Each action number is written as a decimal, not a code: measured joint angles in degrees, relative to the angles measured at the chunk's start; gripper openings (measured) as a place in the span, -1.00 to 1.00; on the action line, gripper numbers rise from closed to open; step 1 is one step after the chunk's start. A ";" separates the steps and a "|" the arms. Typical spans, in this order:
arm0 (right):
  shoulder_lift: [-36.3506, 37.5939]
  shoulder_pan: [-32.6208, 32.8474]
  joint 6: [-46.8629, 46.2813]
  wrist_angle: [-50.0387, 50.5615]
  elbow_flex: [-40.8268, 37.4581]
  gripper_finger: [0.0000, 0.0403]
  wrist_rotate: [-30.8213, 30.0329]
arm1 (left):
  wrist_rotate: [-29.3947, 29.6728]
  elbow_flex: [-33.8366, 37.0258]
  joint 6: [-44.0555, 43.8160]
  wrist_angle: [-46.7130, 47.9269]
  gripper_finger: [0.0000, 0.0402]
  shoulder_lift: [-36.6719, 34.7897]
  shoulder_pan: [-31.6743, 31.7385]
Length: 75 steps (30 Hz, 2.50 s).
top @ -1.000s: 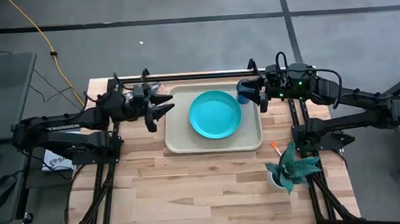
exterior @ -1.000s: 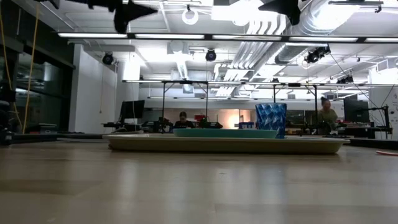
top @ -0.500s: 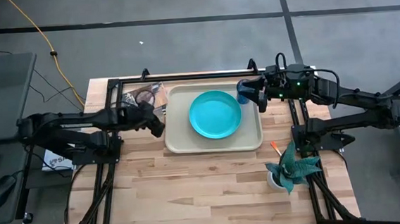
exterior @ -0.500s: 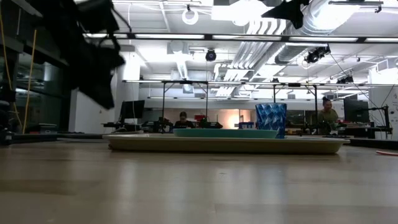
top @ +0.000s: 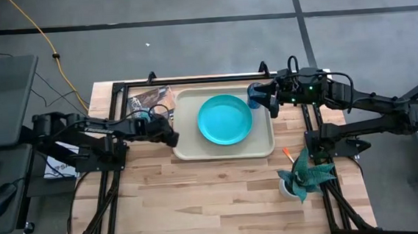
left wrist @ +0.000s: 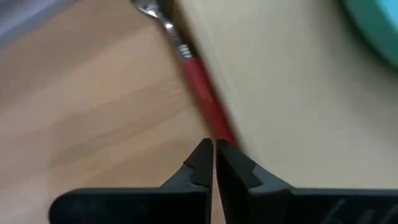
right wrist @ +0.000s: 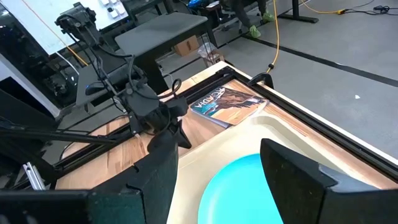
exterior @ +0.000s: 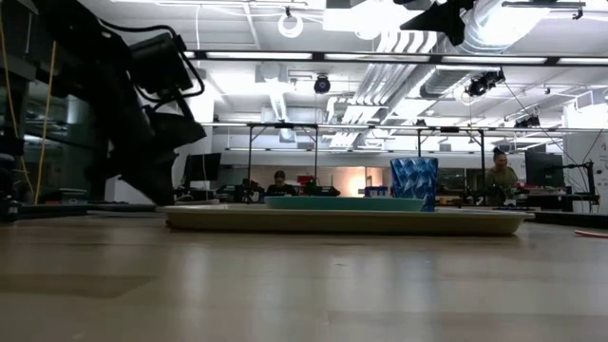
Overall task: Pick and place plate/cup/fork/spoon on tray
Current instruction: Adjust the gray tray
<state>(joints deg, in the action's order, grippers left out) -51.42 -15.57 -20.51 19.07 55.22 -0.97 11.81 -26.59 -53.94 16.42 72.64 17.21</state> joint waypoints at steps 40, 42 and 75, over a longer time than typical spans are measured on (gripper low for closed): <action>-0.02 0.00 0.02 0.57 0.00 0.09 -1.97 | 10.15 0.02 -5.95 -4.97 -1.00 1.77 -3.82; -0.02 0.00 0.02 0.67 0.00 0.09 -1.95 | 10.74 0.02 -6.08 -3.91 -1.00 1.77 -3.68; -0.02 -0.02 0.02 1.40 0.00 0.09 -1.86 | 7.61 -3.04 -9.02 -17.72 -1.00 12.09 -6.40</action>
<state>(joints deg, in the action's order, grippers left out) -51.44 -15.59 -20.49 20.47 55.22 -2.83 19.42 -29.63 -62.96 -1.30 84.73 10.81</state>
